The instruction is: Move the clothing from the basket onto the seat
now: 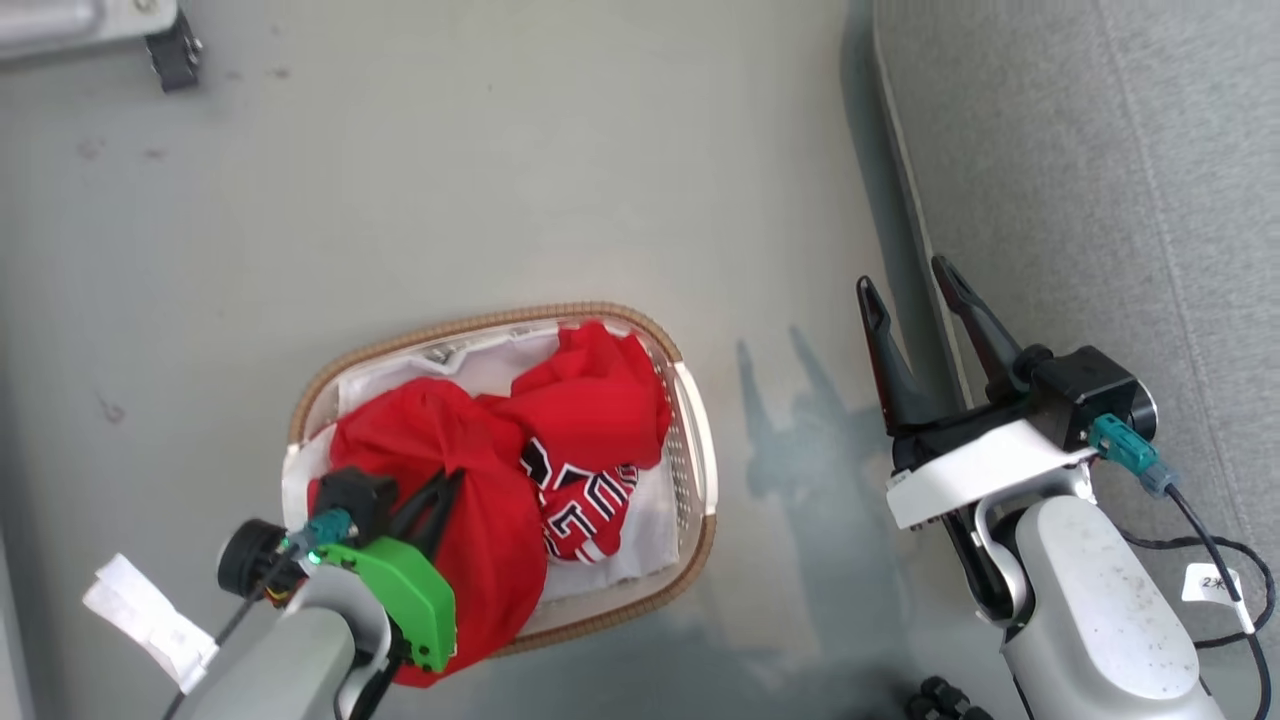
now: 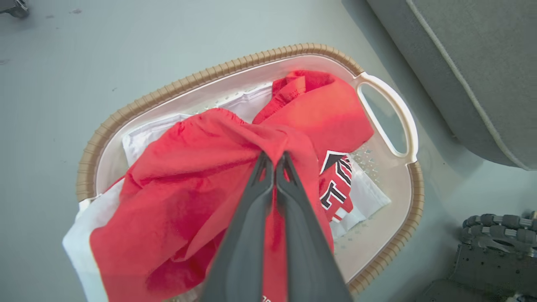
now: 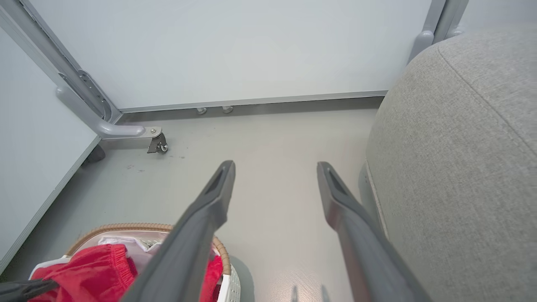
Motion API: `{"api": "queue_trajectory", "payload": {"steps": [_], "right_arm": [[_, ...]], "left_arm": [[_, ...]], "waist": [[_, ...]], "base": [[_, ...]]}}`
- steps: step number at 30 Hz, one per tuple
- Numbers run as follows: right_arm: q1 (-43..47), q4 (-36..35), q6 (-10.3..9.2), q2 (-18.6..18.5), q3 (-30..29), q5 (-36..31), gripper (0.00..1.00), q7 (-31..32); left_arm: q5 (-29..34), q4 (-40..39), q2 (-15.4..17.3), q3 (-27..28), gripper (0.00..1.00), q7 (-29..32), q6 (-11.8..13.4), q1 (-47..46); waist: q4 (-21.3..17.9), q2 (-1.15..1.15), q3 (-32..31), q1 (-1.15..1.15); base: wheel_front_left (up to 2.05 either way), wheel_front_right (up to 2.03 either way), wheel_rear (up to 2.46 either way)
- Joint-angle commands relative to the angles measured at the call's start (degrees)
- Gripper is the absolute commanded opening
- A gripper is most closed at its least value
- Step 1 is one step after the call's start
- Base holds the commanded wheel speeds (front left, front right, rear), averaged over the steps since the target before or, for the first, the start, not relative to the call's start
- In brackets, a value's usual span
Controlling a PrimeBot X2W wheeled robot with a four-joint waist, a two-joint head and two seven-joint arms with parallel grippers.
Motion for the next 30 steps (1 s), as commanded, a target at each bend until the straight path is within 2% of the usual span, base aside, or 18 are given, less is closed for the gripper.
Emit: {"api": "queue_trajectory", "payload": {"steps": [1, 17, 25, 30], "right_arm": [[1.22, 0.51, -0.04, -0.19, -0.05, 0.38, 1.00, -0.14], [6.39, 3.47, -0.04, -0.21, -1.22, -0.10, 1.00, -0.14], [8.63, 4.26, -0.04, -0.20, -1.14, -0.15, 1.00, -0.13], [9.66, 4.46, -0.04, -0.20, -0.69, 0.07, 1.00, -0.13]], "left_arm": [[1.17, -0.74, -0.22, 1.00, 0.00, -0.04, 0.08, 1.86], [12.26, -13.25, -5.32, 15.55, 0.00, -0.04, 0.08, 13.15], [16.91, -23.15, -7.50, 22.53, 0.00, -0.05, 0.08, 15.17], [18.93, -29.45, -8.70, 24.43, 0.00, -0.04, 0.08, 14.01]], "waist": [[1.07, 0.00, -6.02, 0.00], [4.96, 0.00, -20.32, 0.00], [5.42, 0.00, -24.41, 0.00], [5.16, 0.00, -25.84, 0.00]], "base": [[0.00, 0.00, 0.00], [0.00, 0.00, 0.00], [0.00, 0.00, 0.00], [0.00, 0.00, 0.00]]}}
